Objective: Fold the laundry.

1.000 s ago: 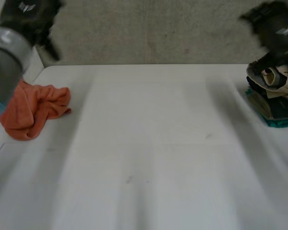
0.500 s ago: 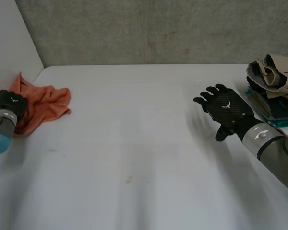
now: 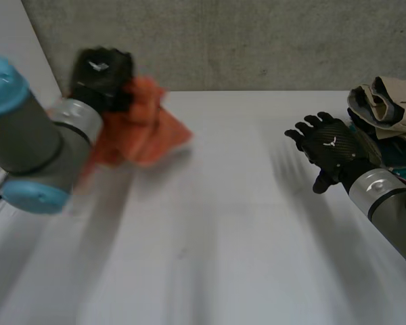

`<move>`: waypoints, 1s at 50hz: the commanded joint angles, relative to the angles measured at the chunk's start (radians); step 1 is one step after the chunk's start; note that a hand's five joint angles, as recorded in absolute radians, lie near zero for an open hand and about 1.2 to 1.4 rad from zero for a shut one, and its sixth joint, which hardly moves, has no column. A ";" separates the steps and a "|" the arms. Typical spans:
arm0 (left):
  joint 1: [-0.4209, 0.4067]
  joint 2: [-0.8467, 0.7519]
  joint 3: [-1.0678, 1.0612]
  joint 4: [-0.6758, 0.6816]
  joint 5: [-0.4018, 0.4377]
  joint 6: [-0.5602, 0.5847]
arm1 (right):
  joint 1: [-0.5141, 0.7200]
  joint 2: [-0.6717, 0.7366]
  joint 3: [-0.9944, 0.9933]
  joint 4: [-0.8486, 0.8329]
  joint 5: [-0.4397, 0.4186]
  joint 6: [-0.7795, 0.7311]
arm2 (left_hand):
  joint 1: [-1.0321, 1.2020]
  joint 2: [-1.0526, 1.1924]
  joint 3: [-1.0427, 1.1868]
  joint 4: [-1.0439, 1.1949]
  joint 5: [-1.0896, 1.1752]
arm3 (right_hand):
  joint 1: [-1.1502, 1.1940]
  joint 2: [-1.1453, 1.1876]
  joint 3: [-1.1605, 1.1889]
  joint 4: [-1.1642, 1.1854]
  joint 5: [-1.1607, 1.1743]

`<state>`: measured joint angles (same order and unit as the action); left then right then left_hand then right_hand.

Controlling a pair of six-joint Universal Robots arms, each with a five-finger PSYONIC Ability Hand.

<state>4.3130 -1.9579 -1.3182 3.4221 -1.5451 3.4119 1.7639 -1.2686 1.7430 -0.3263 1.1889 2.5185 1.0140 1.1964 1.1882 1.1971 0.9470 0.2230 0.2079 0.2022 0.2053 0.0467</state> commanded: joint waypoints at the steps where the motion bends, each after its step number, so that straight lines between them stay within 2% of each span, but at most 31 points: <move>1: -0.211 -0.157 -0.013 -0.033 0.010 -0.035 | 0.002 -0.002 -0.002 0.001 0.008 0.003 | 0.382 0.200 0.208 0.199 0.275 | -0.048 -0.033 -0.028 -0.031 -0.047; 4: -0.256 -0.202 -0.012 -0.027 0.023 -0.060 | 0.002 0.000 0.000 0.003 0.008 0.012 | 0.330 0.148 0.156 0.147 0.223 | -0.048 -0.033 -0.028 -0.031 -0.047; 5: -0.251 -0.205 -0.010 -0.026 0.043 -0.081 | 0.002 0.000 0.000 0.007 0.009 0.022 | -0.228 -0.411 -0.402 -0.411 -0.336 | -0.048 -0.033 -0.028 -0.031 -0.047; 6: -0.246 -0.205 -0.010 -0.026 0.054 -0.091 | 0.002 0.000 0.001 0.007 0.008 0.025 | -0.466 -0.649 -0.641 -0.649 -0.574 | -0.048 -0.033 -0.028 -0.031 -0.047; 7: -0.246 -0.205 -0.010 -0.026 0.062 -0.098 | 0.002 0.001 0.001 0.007 0.009 0.029 | -0.597 -0.779 -0.771 -0.780 -0.704 | -0.048 -0.033 -0.028 -0.031 -0.047; 9: -0.248 -0.199 -0.010 -0.026 0.074 -0.112 | 0.002 0.001 0.003 0.009 0.009 0.043 | -0.700 -0.883 -0.874 -0.883 -0.808 | -0.048 -0.033 -0.028 -0.031 -0.047; 12: -0.242 -0.162 -0.015 -0.035 0.063 -0.106 | 0.005 0.000 0.003 0.010 0.011 0.060 | -0.721 -0.904 -0.895 -0.904 -0.829 | -0.048 -0.033 -0.028 -0.031 -0.047; 15: -0.191 -0.090 -0.039 -0.046 0.062 -0.100 | 0.008 -0.002 -0.005 0.030 0.029 0.109 | -0.718 -0.901 -0.893 -0.901 -0.826 | -0.048 -0.033 -0.028 -0.031 -0.047; 16: -0.149 -0.049 -0.077 -0.058 0.056 -0.097 | 0.011 -0.002 -0.010 0.041 0.041 0.124 | -0.710 -0.892 -0.884 -0.893 -0.817 | -0.048 -0.033 -0.028 -0.031 -0.047; 18: -0.130 -0.027 -0.099 -0.064 0.051 -0.097 | 0.015 -0.003 -0.022 0.071 0.076 0.161 | -0.707 -0.889 -0.881 -0.890 -0.814 | -0.048 -0.033 -0.028 -0.031 -0.047; 20: -0.090 0.013 -0.145 -0.078 0.043 -0.097 | 0.028 -0.006 -0.048 0.134 0.119 0.229 | -0.707 -0.889 -0.881 -0.890 -0.814 | -0.048 -0.033 -0.028 -0.031 -0.047; 25: -0.050 0.040 -0.233 -0.075 0.045 -0.095 | 0.084 -0.002 -0.112 0.323 0.140 0.394 | -0.698 -0.880 -0.872 -0.881 -0.805 | -0.048 -0.033 -0.028 -0.031 -0.047; 29: -0.049 0.025 -0.242 -0.060 0.057 -0.095 | 0.118 0.020 -0.129 0.411 0.129 0.518 | -0.692 -0.874 -0.866 -0.875 -0.799 | -0.048 -0.033 -0.028 -0.031 -0.047; 37: -0.044 -0.180 -0.021 -0.073 0.114 -0.083 | 0.245 0.118 -0.168 0.408 0.147 0.680 | -0.698 -0.880 -0.872 -0.881 -0.805 | -0.048 -0.033 -0.028 -0.031 -0.047; 41: -0.030 -0.288 0.094 -0.130 0.167 0.004 | 0.291 0.187 -0.209 0.377 0.172 0.721 | -0.704 -0.886 -0.878 -0.887 -0.811 | -0.048 -0.033 -0.028 -0.031 -0.047; 45: 0.010 -0.397 0.189 -0.159 0.210 0.188 | 0.362 0.274 -0.292 0.331 0.236 0.733 | -0.704 -0.886 -0.878 -0.887 -0.811 | -0.048 -0.033 -0.028 -0.031 -0.047; 48: 0.020 -0.443 0.218 -0.158 0.220 0.271 | 0.381 0.325 -0.338 0.316 0.277 0.729 | -0.689 -0.871 -0.863 -0.872 -0.797 | -0.048 -0.033 -0.028 -0.031 -0.047; 50: 0.019 -0.486 0.249 -0.158 0.226 0.323 | 0.396 0.366 -0.375 0.303 0.311 0.721 | -0.590 -0.772 -0.764 -0.773 -0.697 | -0.048 -0.033 -0.028 -0.031 -0.047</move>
<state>4.3148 -2.3491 -1.1357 3.2699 -1.3406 3.5774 2.1181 -0.9968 1.4561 0.0118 1.4222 3.2533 0.3038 0.3027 0.3021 0.2937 0.1095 0.2230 0.2079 0.2022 0.2053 0.0467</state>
